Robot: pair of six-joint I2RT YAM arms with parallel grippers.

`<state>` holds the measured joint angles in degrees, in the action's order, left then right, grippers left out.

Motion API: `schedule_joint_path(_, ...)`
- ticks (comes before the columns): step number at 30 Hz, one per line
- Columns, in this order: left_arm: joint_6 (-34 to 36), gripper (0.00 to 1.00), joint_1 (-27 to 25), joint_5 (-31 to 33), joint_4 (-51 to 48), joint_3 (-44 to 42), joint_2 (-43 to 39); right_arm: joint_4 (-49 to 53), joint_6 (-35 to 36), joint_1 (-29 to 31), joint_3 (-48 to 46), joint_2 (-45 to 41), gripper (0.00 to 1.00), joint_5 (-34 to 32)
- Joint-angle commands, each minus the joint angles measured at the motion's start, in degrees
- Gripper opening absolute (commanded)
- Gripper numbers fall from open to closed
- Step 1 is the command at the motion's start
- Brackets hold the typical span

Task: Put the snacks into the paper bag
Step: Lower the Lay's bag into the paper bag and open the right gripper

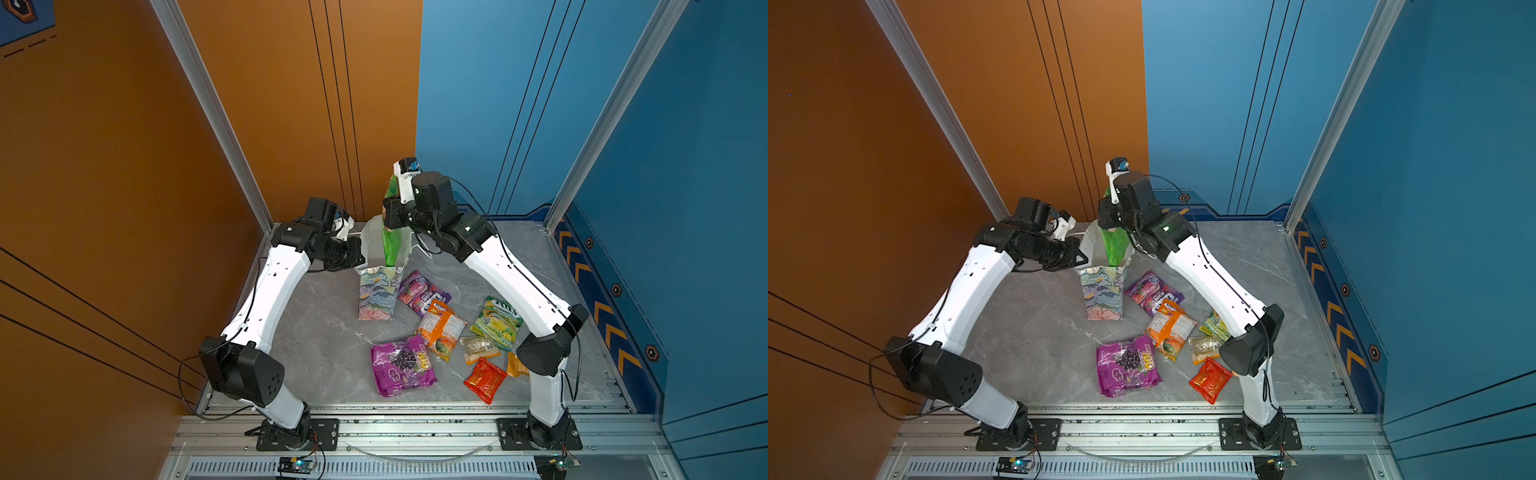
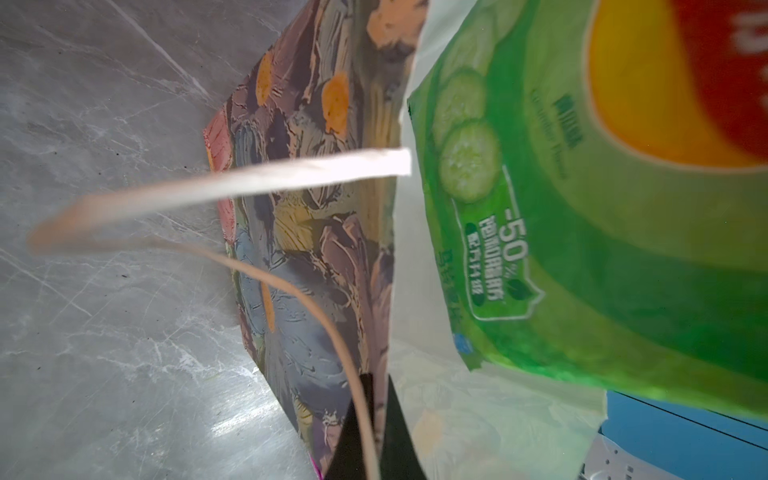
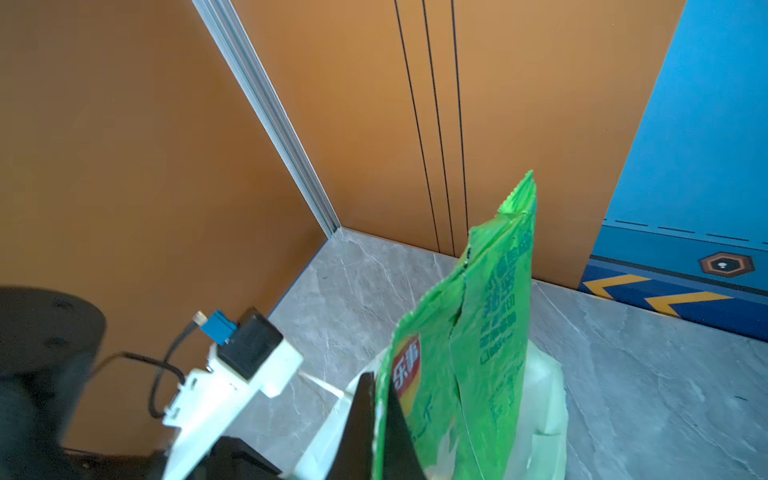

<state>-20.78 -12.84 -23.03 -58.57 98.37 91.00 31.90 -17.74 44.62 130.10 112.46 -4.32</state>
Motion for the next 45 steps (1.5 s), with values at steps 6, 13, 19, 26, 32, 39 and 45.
schedule_joint_path(6,-0.93,0.0,3.11,0.78,-0.02,-1.25,-0.76,-1.41,4.67,4.4,-9.72,-5.9,0.0,-8.16)
schedule_joint_path(13,-0.82,0.0,3.23,1.55,0.02,-1.51,-0.99,1.56,-0.01,5.43,-11.01,-6.16,0.0,-9.73)
schedule_joint_path(19,-1.09,0.0,3.17,2.7,0.01,-1.69,-1.12,8.02,-6.49,7.33,-8.38,-4.57,0.0,-17.62)
schedule_joint_path(26,-1.2,0.0,3.15,4.15,0.01,-1.95,-1.17,14.02,-11.3,9.69,-5.11,-1.45,0.0,-25.23)
schedule_joint_path(32,-1.12,0.0,3.17,4.13,0.18,-1.95,-1.27,16.49,-12.53,10.07,-2.54,1.31,0.0,-25.98)
schedule_joint_path(39,-1.11,0.0,3.12,3.87,1.02,-2.38,-2.01,19.58,-13.35,10.12,1.82,5.18,0.0,-25.94)
schedule_joint_path(45,-1.02,0.0,2.93,3.63,1.26,-2.39,-2.14,19.63,-14.08,9.88,2.32,7.46,0.0,-25.45)
